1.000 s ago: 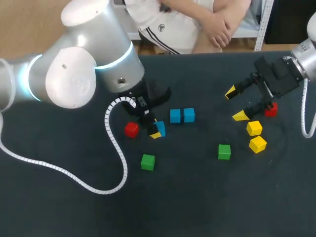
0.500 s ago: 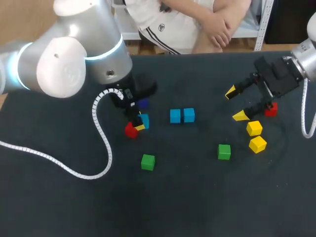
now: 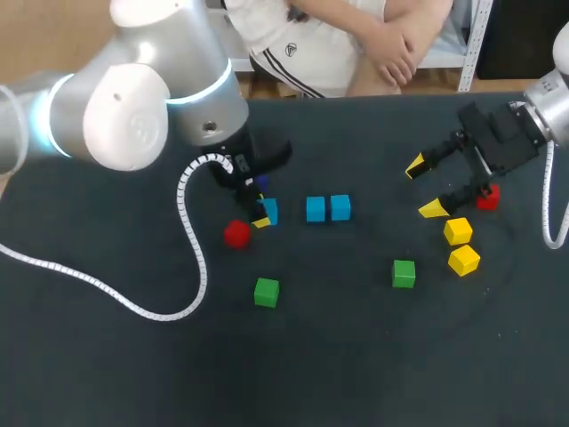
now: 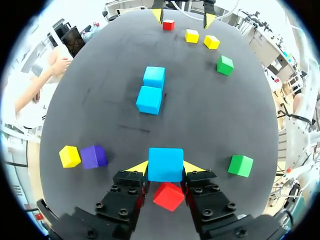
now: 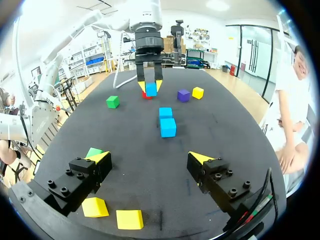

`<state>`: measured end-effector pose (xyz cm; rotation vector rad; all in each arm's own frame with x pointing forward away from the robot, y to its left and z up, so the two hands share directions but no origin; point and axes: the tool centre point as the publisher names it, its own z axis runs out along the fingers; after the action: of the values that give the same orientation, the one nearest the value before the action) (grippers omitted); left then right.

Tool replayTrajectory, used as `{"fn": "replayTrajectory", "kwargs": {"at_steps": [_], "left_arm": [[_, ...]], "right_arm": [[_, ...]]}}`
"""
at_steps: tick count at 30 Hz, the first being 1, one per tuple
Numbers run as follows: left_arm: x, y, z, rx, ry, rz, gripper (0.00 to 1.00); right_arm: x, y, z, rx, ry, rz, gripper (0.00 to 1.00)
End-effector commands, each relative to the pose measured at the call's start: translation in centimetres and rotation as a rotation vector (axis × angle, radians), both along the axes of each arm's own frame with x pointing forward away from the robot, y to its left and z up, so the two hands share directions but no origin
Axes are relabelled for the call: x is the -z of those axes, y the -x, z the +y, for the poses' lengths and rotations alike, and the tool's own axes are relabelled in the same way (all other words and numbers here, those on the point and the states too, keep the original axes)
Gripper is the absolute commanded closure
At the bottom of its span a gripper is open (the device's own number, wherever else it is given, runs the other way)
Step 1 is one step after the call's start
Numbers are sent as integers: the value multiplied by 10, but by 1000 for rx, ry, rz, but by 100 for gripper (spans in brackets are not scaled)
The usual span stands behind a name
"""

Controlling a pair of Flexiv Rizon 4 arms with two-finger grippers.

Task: Place the blue cubes, place green cubes on the blue cubes, place the yellow cubes on the green cubes, then place the red cubes on the yellow cubes, and place purple cube on the red cubes.

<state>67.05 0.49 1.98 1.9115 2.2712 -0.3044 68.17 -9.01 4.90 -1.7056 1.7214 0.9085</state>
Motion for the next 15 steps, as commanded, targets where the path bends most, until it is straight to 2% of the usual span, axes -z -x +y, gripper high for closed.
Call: {"fn": "replayTrajectory", "kwargs": {"at_steps": [1,15], "left_arm": [[6,-11,-11,31,2,21,100],[17,-17,-20,19,34,38,100]], "right_arm": [[0,0,0,0,-2,-2,0],[0,0,0,0,-2,-2,0]]}}
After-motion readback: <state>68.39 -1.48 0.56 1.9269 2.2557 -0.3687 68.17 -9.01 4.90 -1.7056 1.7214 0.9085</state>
